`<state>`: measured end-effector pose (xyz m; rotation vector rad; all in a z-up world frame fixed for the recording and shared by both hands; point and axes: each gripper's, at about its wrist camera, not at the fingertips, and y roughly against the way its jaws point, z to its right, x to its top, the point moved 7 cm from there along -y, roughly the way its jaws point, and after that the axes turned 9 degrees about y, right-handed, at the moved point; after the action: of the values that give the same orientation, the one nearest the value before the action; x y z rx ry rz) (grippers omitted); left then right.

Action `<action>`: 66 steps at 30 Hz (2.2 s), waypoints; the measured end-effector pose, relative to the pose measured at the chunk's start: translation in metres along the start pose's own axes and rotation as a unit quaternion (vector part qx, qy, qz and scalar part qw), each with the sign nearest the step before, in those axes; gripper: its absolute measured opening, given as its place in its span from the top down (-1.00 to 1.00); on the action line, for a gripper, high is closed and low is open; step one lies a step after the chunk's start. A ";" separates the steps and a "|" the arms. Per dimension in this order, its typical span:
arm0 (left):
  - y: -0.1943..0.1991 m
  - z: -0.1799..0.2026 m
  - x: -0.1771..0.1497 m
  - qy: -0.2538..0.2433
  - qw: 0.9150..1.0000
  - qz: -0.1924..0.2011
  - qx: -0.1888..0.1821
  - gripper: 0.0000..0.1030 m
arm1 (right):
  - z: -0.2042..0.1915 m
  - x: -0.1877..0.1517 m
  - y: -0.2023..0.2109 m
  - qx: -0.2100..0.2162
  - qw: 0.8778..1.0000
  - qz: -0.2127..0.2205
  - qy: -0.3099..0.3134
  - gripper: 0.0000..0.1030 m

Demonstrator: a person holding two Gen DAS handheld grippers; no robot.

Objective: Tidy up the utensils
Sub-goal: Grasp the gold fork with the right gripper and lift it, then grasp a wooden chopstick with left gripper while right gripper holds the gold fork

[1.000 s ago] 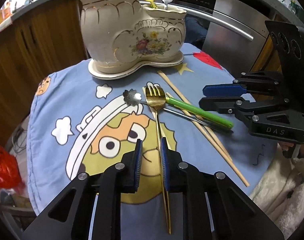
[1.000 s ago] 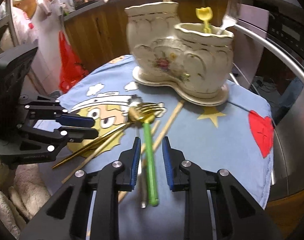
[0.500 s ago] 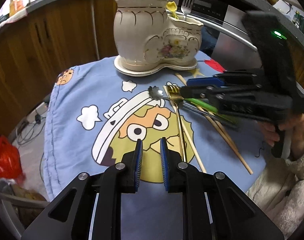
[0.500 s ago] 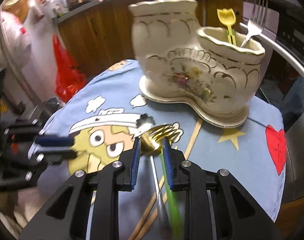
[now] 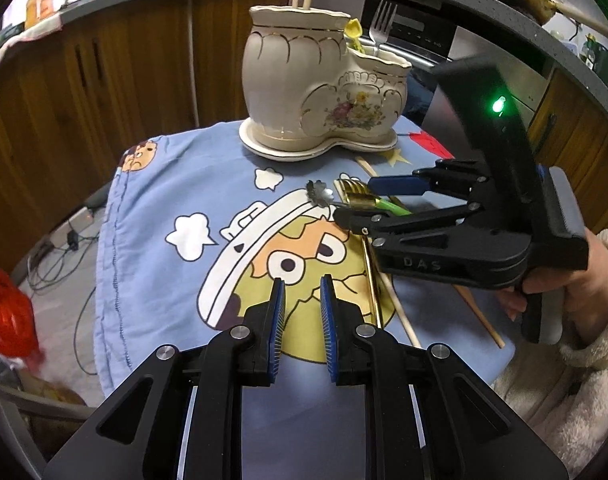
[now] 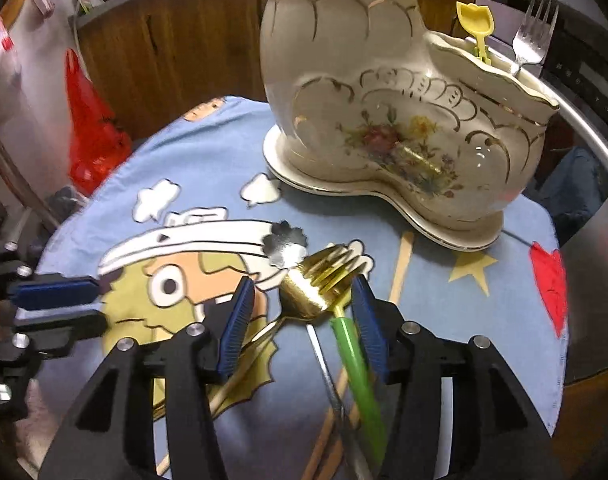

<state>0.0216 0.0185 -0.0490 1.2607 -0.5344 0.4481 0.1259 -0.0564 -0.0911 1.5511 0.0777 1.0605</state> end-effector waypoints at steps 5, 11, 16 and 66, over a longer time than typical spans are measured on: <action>0.001 -0.001 0.000 0.002 1.000 0.002 -0.002 0.64 | 0.008 -0.004 0.006 0.015 1.000 0.010 -0.025 0.31; -0.004 0.004 -0.001 0.000 1.000 -0.003 -0.005 0.64 | 0.018 -0.005 0.030 0.039 0.997 0.046 -0.044 0.34; -0.012 0.019 0.001 -0.011 1.000 -0.012 -0.014 0.64 | 0.032 -0.010 0.055 0.046 0.995 0.079 -0.039 0.35; -0.047 0.041 -0.008 -0.071 0.991 -0.086 0.078 0.77 | 0.106 -0.064 0.042 0.061 0.994 -0.008 -0.086 0.12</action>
<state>0.0375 -0.0329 -0.0811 1.4834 -0.5131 0.2587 0.1363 -0.1864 -0.0815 1.7445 0.0379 0.9191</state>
